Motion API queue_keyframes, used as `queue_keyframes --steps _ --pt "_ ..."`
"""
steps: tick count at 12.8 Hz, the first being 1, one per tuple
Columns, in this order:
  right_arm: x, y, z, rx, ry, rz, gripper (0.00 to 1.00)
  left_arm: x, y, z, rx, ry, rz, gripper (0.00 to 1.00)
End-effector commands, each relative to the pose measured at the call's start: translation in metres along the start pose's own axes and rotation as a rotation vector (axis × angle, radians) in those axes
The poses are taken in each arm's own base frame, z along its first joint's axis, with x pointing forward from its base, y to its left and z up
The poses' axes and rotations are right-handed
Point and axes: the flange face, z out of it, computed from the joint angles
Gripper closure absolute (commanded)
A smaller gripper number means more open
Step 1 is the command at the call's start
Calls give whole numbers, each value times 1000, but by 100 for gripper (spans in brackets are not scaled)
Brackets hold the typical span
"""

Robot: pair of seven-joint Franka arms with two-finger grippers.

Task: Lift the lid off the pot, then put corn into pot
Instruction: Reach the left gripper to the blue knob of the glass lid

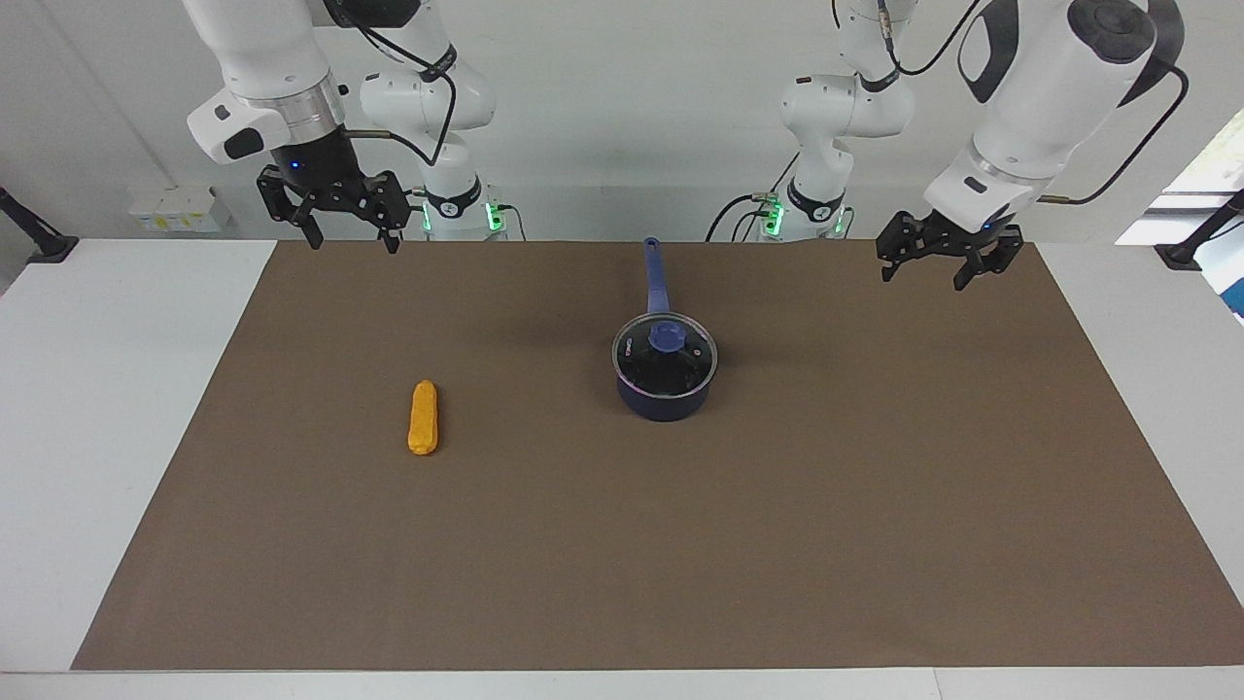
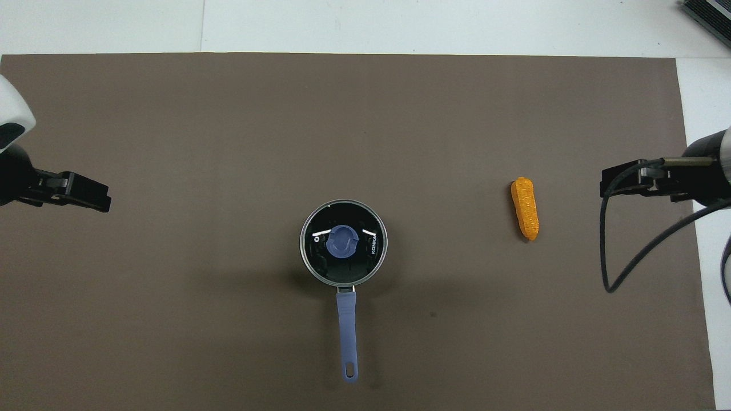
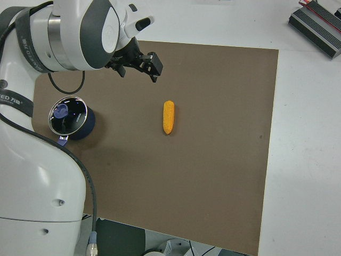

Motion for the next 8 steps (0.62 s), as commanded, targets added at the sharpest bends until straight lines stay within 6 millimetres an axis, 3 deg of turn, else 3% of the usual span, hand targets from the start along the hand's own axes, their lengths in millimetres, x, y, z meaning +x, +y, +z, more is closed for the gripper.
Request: queue_keyframes --steps 1,4,6,8 --pt "1 0 -3 16 -4 -4 0 9 23 27 -6 34 15 0" --pt "0 0 -3 16 -4 -6 0 25 71 61 -6 40 -18 0" --pt "1 0 -3 16 -4 -4 0 35 88 79 -7 52 -21 0" --pt "0 0 -3 16 -4 -7 0 40 119 101 -6 44 -41 0"
